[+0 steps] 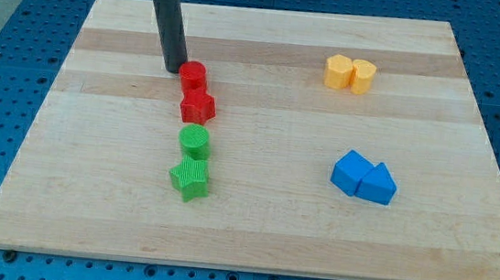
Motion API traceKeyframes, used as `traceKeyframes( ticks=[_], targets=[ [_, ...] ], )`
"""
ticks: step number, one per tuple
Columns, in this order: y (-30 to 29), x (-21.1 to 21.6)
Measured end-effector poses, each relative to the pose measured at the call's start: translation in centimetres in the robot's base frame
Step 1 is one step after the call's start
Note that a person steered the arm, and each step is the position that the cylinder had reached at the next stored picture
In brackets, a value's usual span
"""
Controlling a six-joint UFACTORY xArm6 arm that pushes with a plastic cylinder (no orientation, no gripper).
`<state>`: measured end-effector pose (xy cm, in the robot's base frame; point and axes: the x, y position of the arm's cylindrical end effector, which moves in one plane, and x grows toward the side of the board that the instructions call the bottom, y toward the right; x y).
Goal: Move the arm to the center of board
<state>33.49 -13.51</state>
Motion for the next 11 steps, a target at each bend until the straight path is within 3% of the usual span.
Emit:
traceKeyframes(
  ticks=[1, 2, 3, 5, 10, 11],
  targets=[
    [2.4, -4.5],
    [8.8, -5.5],
    [13.4, -2.1],
    [13.5, 1.8],
    [13.5, 2.1],
    [14.4, 5.9]
  ],
)
